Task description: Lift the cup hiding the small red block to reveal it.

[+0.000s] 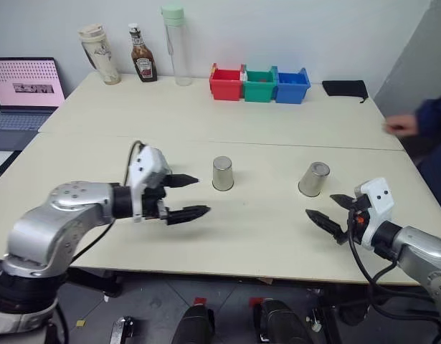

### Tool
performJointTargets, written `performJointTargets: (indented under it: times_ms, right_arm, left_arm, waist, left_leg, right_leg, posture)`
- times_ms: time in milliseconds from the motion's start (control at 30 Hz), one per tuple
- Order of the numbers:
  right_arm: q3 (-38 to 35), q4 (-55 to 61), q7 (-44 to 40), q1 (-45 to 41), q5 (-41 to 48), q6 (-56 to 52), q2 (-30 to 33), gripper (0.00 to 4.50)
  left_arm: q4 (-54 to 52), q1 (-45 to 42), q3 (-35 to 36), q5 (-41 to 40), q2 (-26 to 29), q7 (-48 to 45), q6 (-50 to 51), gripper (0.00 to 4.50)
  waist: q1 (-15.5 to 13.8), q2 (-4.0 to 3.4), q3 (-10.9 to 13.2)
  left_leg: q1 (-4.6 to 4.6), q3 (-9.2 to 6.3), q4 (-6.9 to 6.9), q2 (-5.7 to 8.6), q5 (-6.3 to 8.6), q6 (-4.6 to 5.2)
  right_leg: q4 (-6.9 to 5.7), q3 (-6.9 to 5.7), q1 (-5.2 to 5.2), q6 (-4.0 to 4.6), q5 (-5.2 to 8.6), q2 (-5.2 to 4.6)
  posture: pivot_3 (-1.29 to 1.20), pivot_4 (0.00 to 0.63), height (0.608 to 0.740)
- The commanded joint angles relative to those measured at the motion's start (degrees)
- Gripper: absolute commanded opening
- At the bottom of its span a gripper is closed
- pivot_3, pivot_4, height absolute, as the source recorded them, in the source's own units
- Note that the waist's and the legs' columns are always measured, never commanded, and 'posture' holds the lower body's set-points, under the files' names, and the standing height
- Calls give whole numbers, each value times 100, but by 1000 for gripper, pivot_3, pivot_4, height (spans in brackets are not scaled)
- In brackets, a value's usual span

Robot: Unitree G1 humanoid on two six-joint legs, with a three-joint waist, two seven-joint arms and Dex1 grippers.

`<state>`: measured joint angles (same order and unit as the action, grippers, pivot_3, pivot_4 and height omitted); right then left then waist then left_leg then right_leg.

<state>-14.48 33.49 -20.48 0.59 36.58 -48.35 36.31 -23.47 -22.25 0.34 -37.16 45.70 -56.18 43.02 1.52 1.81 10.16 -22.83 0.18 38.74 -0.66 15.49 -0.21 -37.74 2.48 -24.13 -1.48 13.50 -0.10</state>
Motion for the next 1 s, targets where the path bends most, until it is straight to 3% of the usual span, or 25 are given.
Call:
performJointTargets:
  times_ms: [33,133,333,833,1000]
  right_arm:
    - [18,-242,197,-275,-367,427,-193,4500]
    - [433,-717,124,-622,-747,784,-369,4500]
    - [841,-1874,80,-1391,-1270,1340,-770,4500]
    - [1015,-3588,-17,-2267,-1993,2290,-1421,4500]
    - [923,-3700,-90,-2318,-1998,2509,-1447,3186]
  left_arm:
    - [112,-468,-612,482,-419,-90,-675,4460]
    - [731,-918,-1062,1043,-917,14,-1226,4460]
    - [1184,-1061,-1212,1354,-1466,90,-1629,4460]
    - [918,-868,-1262,1537,-1628,229,-1601,4460]
    - [853,-847,-1249,1538,-1633,264,-1567,4500]
  waist:
    - [4,0,0]
    - [12,0,0]
    - [38,-4,2]
    - [23,-7,3]
    - [22,-8,4]
  left_leg:
    - [0,1,1,0,0,0]
    - [6,3,6,0,-1,1]
    - [7,10,-1,-9,-1,3]
    - [3,5,1,-3,-1,3]
    - [2,4,1,-3,0,3]
  right_leg:
    - [-1,0,0,-15,-9,7]
    - [-2,0,5,-20,-12,17]
    - [-5,11,-3,-25,-16,34]
    - [-13,7,-4,-27,-18,24]
    - [-14,7,-5,-25,-17,24]
  posture:
    - [0,150,740]
    - [0,150,740]
    - [0,150,740]
    - [0,150,740]
    - [0,150,740]
